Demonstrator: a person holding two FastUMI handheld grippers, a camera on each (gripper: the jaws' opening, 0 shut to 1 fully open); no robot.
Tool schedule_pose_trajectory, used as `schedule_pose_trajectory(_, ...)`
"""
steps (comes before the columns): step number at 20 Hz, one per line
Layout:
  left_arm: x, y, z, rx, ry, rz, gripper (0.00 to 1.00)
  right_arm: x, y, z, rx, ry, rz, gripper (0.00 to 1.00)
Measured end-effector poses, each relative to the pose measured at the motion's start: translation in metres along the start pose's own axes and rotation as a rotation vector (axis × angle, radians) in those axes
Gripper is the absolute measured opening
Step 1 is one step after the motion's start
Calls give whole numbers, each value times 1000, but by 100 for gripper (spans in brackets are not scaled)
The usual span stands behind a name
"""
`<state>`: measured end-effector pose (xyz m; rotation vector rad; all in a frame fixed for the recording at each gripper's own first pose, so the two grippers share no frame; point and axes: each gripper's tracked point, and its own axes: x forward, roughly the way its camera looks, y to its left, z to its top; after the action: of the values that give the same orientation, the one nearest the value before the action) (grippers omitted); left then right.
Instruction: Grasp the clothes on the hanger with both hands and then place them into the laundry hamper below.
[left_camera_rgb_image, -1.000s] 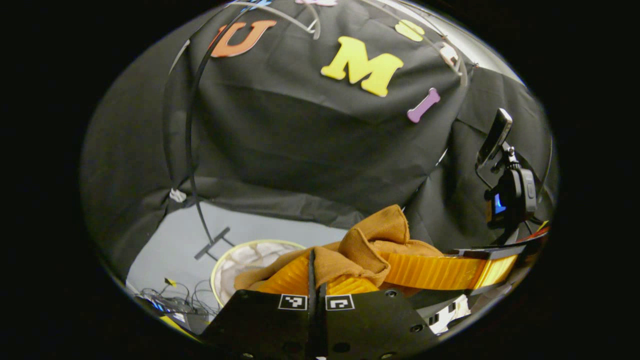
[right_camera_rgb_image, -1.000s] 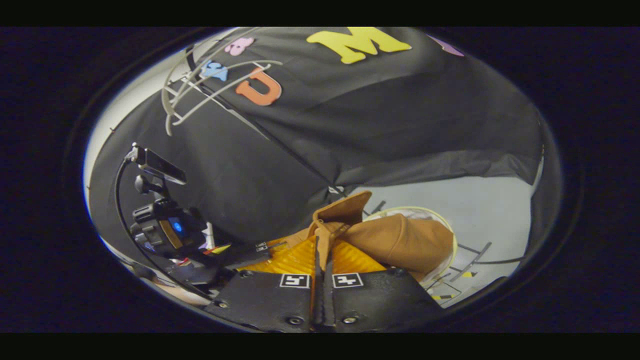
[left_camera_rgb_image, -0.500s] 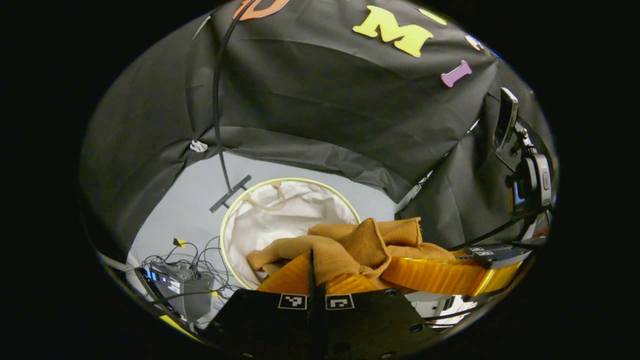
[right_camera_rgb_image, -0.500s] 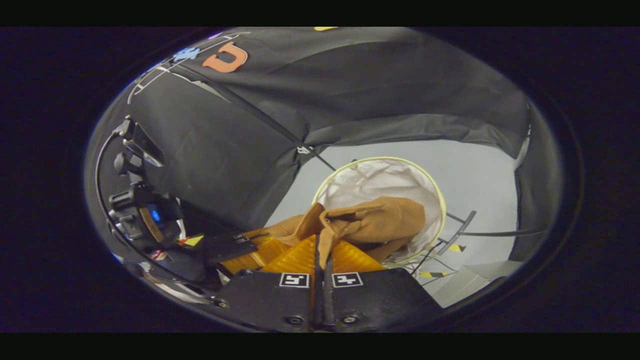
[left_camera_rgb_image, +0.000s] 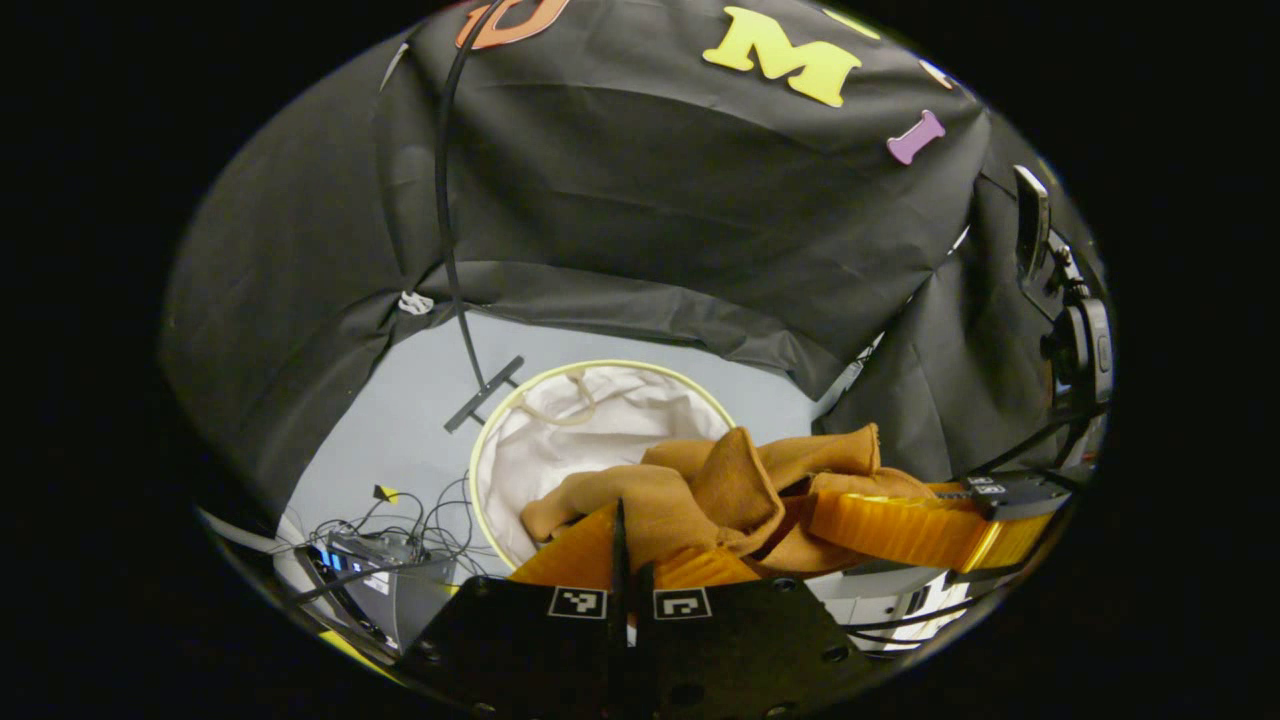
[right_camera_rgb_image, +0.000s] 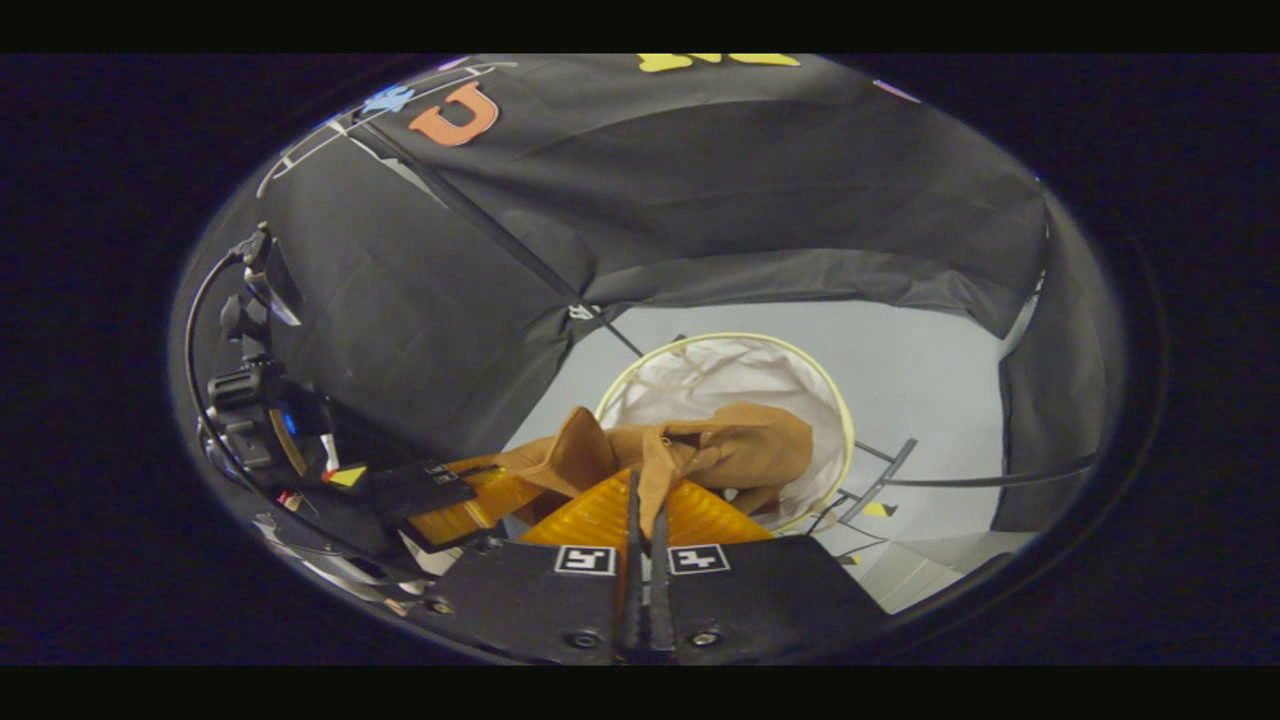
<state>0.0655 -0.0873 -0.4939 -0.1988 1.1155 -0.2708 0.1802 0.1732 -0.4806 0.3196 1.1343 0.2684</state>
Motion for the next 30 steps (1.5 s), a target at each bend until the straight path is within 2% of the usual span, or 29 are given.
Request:
schedule_pose_trajectory(1, -1, 4, 1, 2, -11, 7, 4, -3, 1, 1, 3, -17, 9, 19)
schedule_pose_trajectory(4, -8, 7, 13, 8, -64, 16, 76, -10, -8, 12, -15, -78, -17, 59)
schedule_pose_trajectory(5, -15, 13, 18, 13, -77, 28, 100, -14, -12, 17, -23, -103, -27, 64)
schedule_pose_trajectory(6, -21, 17, 20, 11, -91, 35, 100, -18, -13, 20, -19, -121, -33, 71)
schedule_pose_trajectory(7, -26, 20, 20, 7, -99, 40, 96, -23, -12, 23, -11, -139, -35, 72)
schedule_pose_trajectory(8, -32, 21, 22, 3, -104, 41, 100, -30, -8, 28, -4, -158, -37, 74)
schedule_pose_trajectory(9, -39, 20, 25, 1, -116, 40, 96, -37, -8, 34, 5, -184, -45, 74)
schedule_pose_trajectory(10, -45, 19, 29, 1, -128, 40, 100, -47, -8, 37, 2, -202, -52, 74)
schedule_pose_trajectory(11, -52, 19, 32, 5, -146, 39, 96, -54, -11, 39, -5, -219, -66, 75)
schedule_pose_trajectory(13, -66, 19, 39, 18, -183, 47, 100, -68, -18, 44, -21, -263, -87, 76)
schedule_pose_trajectory(14, -74, 16, 44, 18, -203, 45, 96, -77, -20, 47, -29, -285, -94, 76)
schedule_pose_trajectory(18, -118, 5, 81, 64, -334, 71, 96, -129, -18, 64, -53, -398, -108, 76)
schedule_pose_trajectory(20, -147, -5, 107, 105, -415, 84, 96, -163, -18, 80, -120, -480, -129, 77)
schedule_pose_trajectory(21, -164, -14, 117, 127, -456, 83, 100, -185, -10, 86, -132, -517, -101, 76)
schedule_pose_trajectory(22, -181, -24, 127, 140, -490, 79, 96, -206, 3, 89, -130, -549, -69, 76)
schedule_pose_trajectory(23, -199, -37, 139, 154, -531, 71, 100, -229, 11, 94, -134, -588, -54, 76)
schedule_pose_trajectory(24, -217, -49, 149, 172, -580, 63, 96, -251, 13, 99, -145, -639, -48, 82)
schedule_pose_trajectory(27, -277, -88, 170, 244, -695, 62, 96, -324, 12, 109, -214, -802, -68, 90)
schedule_pose_trajectory(28, -296, -102, 173, 259, -725, 53, 96, -351, 12, 108, -227, -856, -72, 92)
schedule_pose_trajectory(29, -316, -115, 171, 270, -754, 50, 90, -374, 13, 106, -230, -904, -73, 93)
schedule_pose_trajectory(30, -337, -126, 168, 279, -789, 57, 91, -393, 14, 101, -234, -939, -84, 96)
